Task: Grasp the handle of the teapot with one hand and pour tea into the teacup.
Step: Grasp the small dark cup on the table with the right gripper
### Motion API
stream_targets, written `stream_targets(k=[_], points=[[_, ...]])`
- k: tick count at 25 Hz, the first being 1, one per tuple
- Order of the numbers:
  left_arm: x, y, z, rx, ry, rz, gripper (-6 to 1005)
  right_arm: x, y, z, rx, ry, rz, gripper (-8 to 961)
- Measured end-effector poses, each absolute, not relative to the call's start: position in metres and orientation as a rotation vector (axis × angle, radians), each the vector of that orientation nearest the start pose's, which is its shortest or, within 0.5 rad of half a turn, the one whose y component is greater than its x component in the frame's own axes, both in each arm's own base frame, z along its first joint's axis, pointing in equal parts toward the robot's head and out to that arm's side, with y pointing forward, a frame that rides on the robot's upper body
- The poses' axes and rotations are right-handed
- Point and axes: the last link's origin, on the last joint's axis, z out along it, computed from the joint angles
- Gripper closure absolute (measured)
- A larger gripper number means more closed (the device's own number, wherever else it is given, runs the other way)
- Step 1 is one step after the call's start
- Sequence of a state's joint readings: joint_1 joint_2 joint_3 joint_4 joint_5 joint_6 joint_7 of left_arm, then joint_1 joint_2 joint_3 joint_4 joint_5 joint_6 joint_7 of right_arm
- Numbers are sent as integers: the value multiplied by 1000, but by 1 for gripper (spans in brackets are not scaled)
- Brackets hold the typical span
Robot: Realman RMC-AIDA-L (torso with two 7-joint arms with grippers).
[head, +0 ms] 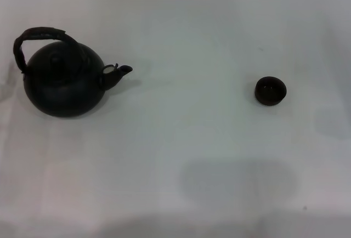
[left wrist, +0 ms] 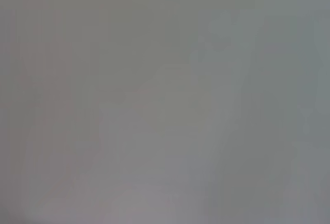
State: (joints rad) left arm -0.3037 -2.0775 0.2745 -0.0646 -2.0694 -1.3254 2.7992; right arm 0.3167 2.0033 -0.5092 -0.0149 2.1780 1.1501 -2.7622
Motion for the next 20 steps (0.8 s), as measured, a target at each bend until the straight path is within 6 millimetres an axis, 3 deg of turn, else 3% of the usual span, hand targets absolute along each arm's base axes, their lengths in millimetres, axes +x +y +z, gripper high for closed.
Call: stream_targets(k=[20], points=[[-389,259,11,-1383,-731,-723,123,415,279,36,-1518,720,537,112]])
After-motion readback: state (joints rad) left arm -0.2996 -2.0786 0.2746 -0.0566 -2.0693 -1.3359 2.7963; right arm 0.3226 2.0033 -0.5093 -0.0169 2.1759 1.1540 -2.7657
